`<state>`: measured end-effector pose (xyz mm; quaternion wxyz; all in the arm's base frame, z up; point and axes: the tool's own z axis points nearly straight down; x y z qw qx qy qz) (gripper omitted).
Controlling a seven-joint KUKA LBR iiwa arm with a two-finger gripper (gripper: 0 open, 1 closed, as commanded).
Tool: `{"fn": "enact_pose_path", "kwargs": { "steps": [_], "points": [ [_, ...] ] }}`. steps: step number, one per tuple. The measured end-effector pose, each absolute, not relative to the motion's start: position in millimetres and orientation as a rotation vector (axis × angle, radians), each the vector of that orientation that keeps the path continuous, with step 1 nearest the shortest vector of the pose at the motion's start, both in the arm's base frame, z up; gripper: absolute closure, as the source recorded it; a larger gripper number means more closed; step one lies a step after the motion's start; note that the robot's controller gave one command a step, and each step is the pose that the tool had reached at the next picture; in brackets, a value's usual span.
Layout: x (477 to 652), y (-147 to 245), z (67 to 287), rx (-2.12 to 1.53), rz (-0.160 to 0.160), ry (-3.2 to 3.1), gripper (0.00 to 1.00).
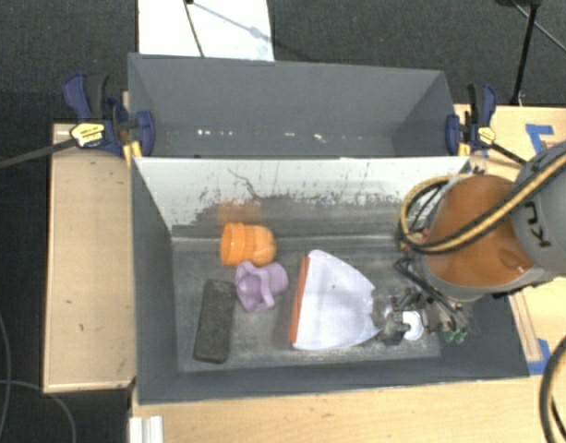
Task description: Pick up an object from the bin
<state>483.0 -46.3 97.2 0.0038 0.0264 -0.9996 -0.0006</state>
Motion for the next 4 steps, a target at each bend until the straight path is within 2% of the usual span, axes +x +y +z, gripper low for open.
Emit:
{"fn": "enact_pose_path", "kwargs": {
  "steps": [1, 2, 4],
  "points": [
    [485.0, -46.6, 115.8, 0.084, 0.0, -3.142, 1.0],
    [484.9, -46.7, 125.4, 0.086, 0.0, -3.141, 1.0],
    [484.8, -46.7, 163.2, 0.087, 0.0, -3.141, 1.0]
  ]
}}
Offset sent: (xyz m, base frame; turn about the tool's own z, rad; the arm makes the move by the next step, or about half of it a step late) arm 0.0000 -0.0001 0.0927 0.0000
